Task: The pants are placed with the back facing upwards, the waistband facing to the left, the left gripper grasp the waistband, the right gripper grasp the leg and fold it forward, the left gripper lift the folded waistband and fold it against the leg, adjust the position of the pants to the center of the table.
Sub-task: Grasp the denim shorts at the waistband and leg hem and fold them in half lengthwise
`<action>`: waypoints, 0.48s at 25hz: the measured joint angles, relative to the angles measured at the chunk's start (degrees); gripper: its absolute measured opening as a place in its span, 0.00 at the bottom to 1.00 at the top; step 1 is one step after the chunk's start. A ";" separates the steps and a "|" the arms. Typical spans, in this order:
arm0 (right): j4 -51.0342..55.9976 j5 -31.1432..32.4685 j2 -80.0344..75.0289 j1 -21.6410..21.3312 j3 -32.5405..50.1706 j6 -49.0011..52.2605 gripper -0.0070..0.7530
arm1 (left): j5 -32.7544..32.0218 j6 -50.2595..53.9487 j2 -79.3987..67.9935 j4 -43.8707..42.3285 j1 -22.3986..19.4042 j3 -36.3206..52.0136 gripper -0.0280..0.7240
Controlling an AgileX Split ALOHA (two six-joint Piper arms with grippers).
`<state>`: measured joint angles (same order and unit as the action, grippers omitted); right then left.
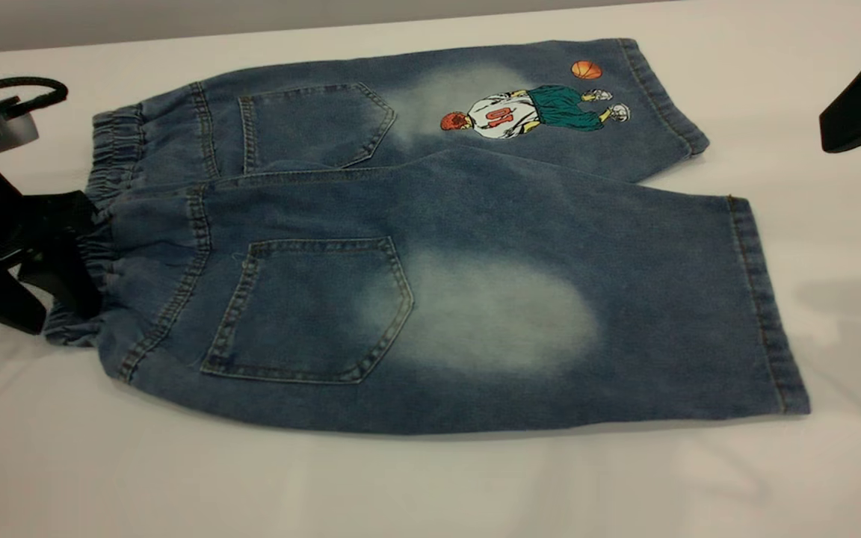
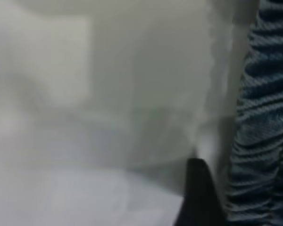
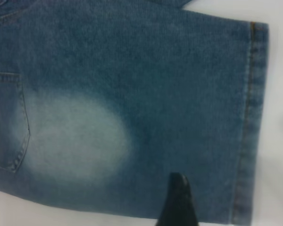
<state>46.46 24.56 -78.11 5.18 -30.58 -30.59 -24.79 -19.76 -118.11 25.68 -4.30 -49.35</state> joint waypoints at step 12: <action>0.03 -0.46 0.00 0.00 0.00 0.00 0.63 | -5.92 0.09 5.81 1.29 -0.06 0.07 0.61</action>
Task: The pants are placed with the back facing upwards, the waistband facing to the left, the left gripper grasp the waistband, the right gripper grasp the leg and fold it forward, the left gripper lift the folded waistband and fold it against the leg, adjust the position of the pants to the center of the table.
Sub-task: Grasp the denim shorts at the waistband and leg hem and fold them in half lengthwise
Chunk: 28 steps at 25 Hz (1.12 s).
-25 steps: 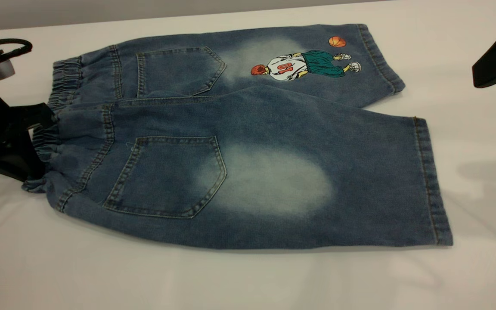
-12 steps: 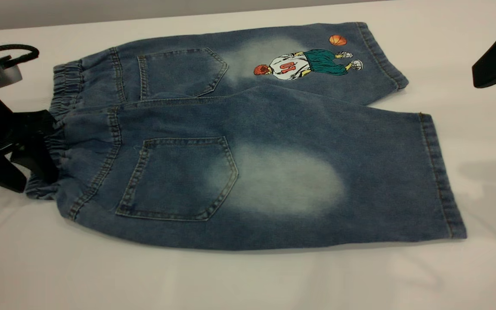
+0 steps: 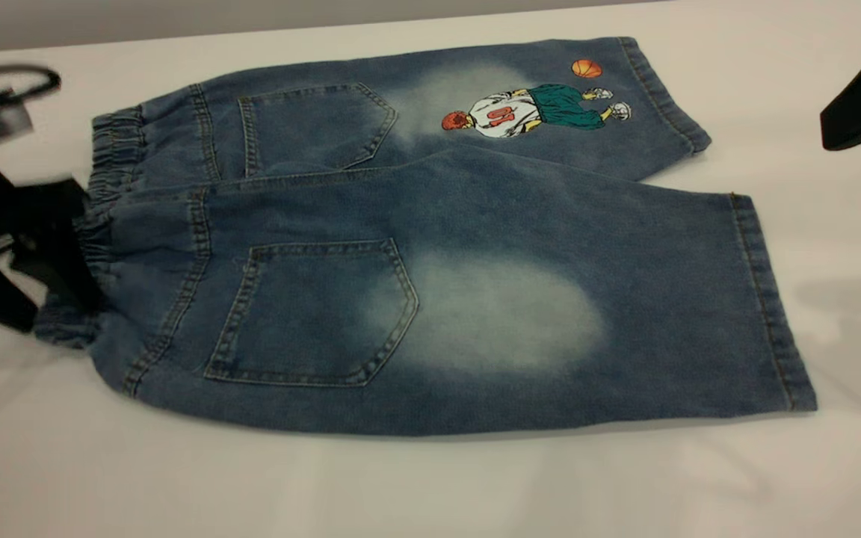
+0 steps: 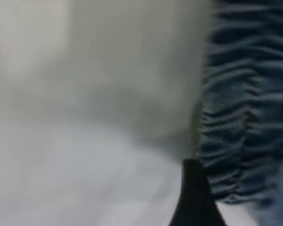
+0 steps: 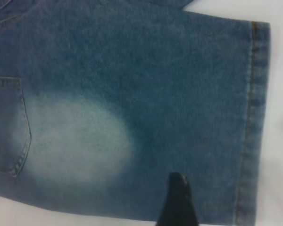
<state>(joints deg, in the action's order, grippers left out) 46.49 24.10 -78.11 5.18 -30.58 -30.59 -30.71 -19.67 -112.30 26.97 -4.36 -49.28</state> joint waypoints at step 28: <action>0.11 -0.63 -3.21 0.00 0.00 -1.49 0.63 | 4.56 -8.92 -1.62 4.30 0.15 -0.06 0.76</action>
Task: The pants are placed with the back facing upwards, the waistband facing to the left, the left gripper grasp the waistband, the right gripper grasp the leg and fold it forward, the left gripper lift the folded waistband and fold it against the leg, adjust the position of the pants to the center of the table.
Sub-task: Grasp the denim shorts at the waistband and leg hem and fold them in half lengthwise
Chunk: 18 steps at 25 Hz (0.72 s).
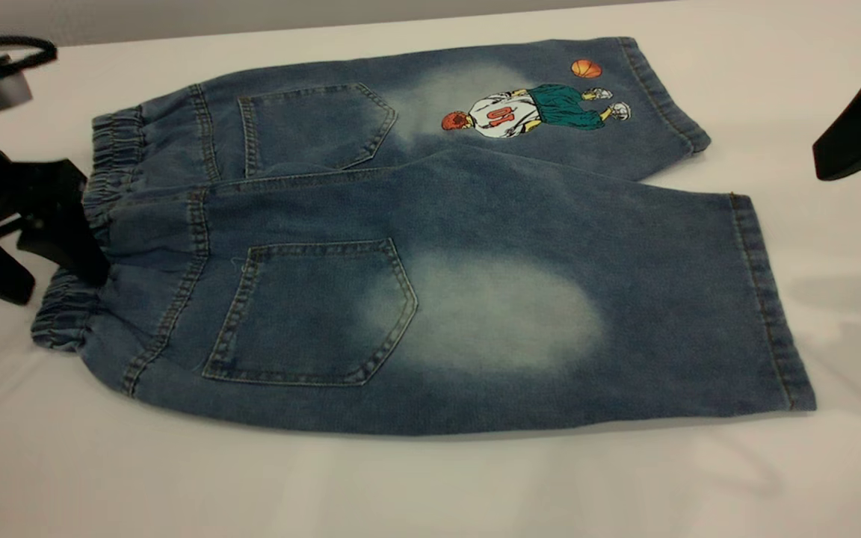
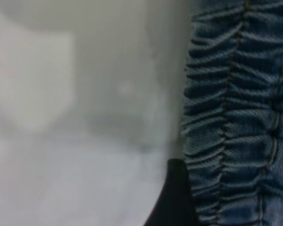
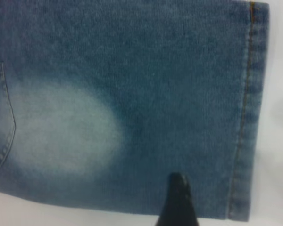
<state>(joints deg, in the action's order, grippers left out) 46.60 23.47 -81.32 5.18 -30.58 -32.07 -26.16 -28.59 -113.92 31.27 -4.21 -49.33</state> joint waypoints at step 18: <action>0.13 0.21 0.00 0.00 0.00 0.00 0.63 | -3.37 8.66 -0.75 -11.58 3.25 0.00 0.76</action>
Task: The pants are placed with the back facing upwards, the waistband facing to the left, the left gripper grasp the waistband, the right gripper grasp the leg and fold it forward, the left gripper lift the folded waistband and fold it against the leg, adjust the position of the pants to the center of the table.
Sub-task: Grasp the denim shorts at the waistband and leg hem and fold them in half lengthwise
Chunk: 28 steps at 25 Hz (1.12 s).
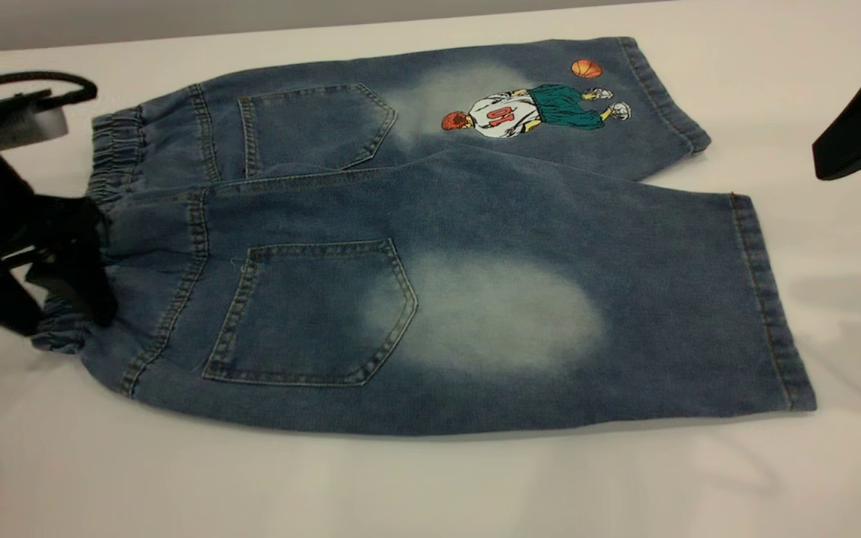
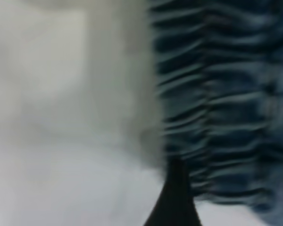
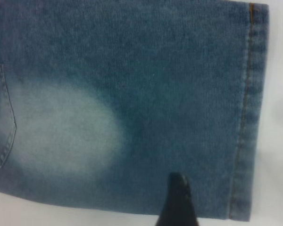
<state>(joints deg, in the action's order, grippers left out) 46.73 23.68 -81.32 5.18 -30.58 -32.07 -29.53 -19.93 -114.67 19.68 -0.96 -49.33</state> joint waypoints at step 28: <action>0.24 0.39 0.00 0.00 0.00 0.00 0.63 | 4.33 10.95 -0.05 -9.95 2.80 -0.04 0.76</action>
<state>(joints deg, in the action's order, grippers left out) 46.97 24.07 -81.32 5.18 -30.58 -32.07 -25.20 -8.98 -114.72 9.73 1.83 -49.38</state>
